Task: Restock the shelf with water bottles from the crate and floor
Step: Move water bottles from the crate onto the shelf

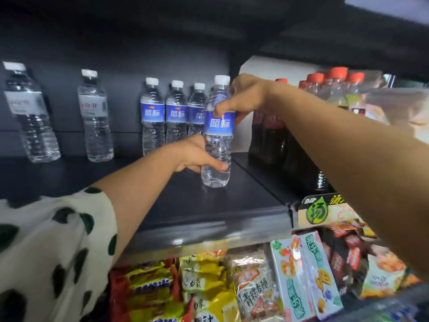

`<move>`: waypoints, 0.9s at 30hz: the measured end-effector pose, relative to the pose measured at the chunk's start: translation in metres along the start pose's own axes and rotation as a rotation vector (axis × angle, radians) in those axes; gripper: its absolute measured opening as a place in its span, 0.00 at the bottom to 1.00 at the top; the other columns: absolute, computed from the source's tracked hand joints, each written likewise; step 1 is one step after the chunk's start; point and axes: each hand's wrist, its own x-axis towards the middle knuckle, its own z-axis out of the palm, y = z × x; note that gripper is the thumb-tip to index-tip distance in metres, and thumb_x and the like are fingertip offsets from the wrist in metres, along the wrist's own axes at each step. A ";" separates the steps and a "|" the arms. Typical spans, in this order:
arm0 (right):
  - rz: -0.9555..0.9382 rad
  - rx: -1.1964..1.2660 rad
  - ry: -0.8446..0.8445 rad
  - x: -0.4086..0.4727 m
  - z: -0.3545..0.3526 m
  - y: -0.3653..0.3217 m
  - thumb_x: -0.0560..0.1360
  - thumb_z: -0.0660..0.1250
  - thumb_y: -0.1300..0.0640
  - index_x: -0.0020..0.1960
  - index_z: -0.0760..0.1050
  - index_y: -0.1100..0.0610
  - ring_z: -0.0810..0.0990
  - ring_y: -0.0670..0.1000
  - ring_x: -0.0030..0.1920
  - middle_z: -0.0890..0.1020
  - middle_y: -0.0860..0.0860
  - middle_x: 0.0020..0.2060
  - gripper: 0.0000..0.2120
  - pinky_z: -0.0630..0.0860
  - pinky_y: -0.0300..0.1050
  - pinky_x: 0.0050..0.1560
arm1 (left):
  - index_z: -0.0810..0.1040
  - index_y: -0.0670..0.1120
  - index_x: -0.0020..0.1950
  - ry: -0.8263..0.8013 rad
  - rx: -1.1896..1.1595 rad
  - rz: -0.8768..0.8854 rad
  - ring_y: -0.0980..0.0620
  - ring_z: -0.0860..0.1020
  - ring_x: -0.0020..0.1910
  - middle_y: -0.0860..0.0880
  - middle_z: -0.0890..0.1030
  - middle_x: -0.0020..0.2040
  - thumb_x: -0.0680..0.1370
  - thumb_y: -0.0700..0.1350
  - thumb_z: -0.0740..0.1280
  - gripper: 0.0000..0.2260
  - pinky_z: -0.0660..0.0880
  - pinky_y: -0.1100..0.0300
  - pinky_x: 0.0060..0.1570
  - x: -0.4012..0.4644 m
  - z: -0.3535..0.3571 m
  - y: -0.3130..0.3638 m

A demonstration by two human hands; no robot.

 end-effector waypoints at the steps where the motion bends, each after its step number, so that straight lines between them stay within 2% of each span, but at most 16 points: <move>1: 0.008 0.003 0.000 0.009 -0.001 0.005 0.69 0.74 0.59 0.55 0.77 0.68 0.85 0.57 0.46 0.84 0.60 0.46 0.18 0.82 0.52 0.50 | 0.76 0.48 0.56 0.016 -0.007 -0.005 0.54 0.80 0.53 0.52 0.83 0.51 0.68 0.41 0.79 0.20 0.77 0.58 0.51 0.009 0.001 0.000; 3: 0.032 -0.007 -0.003 0.027 -0.002 0.014 0.68 0.74 0.59 0.56 0.76 0.68 0.85 0.57 0.44 0.84 0.60 0.45 0.20 0.82 0.52 0.50 | 0.75 0.48 0.50 0.068 -0.015 -0.010 0.56 0.79 0.48 0.52 0.80 0.47 0.69 0.41 0.78 0.16 0.77 0.60 0.49 0.027 0.001 -0.002; 4: 0.038 -0.012 -0.004 0.035 -0.002 0.018 0.68 0.74 0.59 0.56 0.75 0.68 0.85 0.58 0.43 0.84 0.60 0.45 0.21 0.82 0.53 0.49 | 0.75 0.47 0.50 0.100 -0.013 -0.016 0.55 0.79 0.48 0.52 0.80 0.48 0.68 0.42 0.78 0.16 0.77 0.60 0.48 0.035 0.002 -0.004; 7: 0.031 0.003 -0.007 0.057 0.000 0.027 0.69 0.74 0.60 0.56 0.75 0.68 0.85 0.56 0.39 0.84 0.61 0.45 0.21 0.82 0.50 0.46 | 0.77 0.46 0.57 0.180 0.039 -0.022 0.50 0.79 0.53 0.48 0.81 0.54 0.64 0.47 0.81 0.25 0.80 0.54 0.50 0.062 0.000 -0.012; 11: 0.043 -0.010 -0.041 0.079 -0.001 0.036 0.69 0.74 0.60 0.58 0.74 0.69 0.85 0.57 0.44 0.83 0.62 0.49 0.21 0.82 0.49 0.49 | 0.78 0.46 0.54 0.268 0.109 -0.009 0.47 0.80 0.53 0.46 0.82 0.53 0.64 0.49 0.81 0.23 0.78 0.50 0.56 0.086 0.001 -0.020; 16: 0.062 0.021 -0.058 0.093 -0.007 0.051 0.69 0.74 0.62 0.57 0.73 0.66 0.84 0.52 0.40 0.82 0.59 0.49 0.19 0.82 0.39 0.37 | 0.79 0.46 0.56 0.309 0.182 -0.018 0.46 0.80 0.54 0.47 0.82 0.54 0.61 0.52 0.82 0.28 0.78 0.50 0.57 0.107 0.006 -0.024; 20: 0.077 0.079 -0.051 0.103 -0.010 0.066 0.69 0.74 0.63 0.57 0.72 0.64 0.85 0.53 0.43 0.82 0.59 0.49 0.20 0.82 0.44 0.47 | 0.78 0.44 0.57 0.357 0.225 -0.006 0.46 0.79 0.55 0.47 0.81 0.55 0.64 0.52 0.81 0.27 0.75 0.52 0.59 0.116 0.013 -0.023; 27: 0.070 0.077 -0.042 0.114 -0.010 0.078 0.68 0.74 0.62 0.54 0.75 0.65 0.85 0.56 0.47 0.83 0.59 0.48 0.17 0.80 0.50 0.54 | 0.79 0.45 0.56 0.418 0.315 -0.024 0.45 0.79 0.54 0.46 0.81 0.55 0.61 0.57 0.80 0.29 0.76 0.51 0.57 0.129 0.017 -0.025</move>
